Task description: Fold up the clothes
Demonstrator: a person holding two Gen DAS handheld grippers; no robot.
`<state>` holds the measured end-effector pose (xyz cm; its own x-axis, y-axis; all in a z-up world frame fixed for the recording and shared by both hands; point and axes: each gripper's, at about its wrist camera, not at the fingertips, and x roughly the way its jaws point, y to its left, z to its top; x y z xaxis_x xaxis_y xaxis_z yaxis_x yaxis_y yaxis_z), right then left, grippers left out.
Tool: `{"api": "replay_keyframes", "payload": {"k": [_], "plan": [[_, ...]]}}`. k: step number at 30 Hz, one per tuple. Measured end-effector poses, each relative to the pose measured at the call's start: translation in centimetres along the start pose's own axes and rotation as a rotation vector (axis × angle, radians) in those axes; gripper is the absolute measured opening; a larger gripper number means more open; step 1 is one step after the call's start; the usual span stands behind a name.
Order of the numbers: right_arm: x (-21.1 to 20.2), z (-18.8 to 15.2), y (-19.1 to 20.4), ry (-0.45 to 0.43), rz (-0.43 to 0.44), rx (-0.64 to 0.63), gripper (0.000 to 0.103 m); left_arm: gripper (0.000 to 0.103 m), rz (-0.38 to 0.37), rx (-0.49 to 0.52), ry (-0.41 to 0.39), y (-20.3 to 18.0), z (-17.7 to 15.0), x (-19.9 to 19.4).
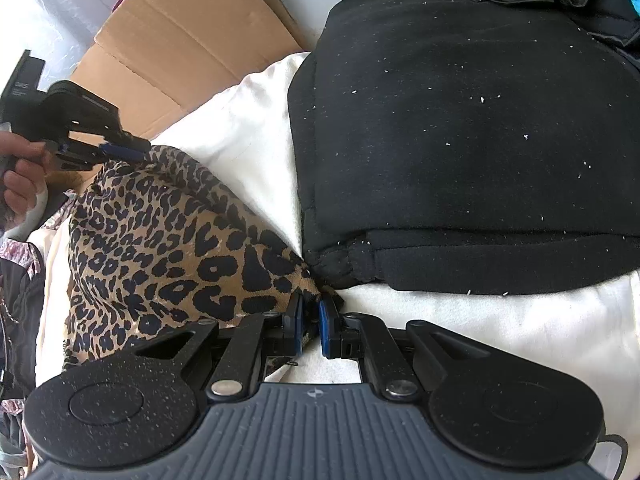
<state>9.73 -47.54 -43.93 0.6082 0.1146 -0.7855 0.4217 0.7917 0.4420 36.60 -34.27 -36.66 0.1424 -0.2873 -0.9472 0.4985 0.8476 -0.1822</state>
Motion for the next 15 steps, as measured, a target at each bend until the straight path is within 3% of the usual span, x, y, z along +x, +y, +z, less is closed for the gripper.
{"api": "replay_keyframes", "payload": {"k": [5,15], "plan": [[0.0,0.1,0.0,0.003,0.005,-0.008,0.012,0.030,0.028,-0.001,0.035,0.3,-0.6,1.1],[0.2,0.2,0.2,0.006,0.002,-0.027,0.012,0.030,0.058,-0.046,0.082,1.3,-1.0,2.5]]}}
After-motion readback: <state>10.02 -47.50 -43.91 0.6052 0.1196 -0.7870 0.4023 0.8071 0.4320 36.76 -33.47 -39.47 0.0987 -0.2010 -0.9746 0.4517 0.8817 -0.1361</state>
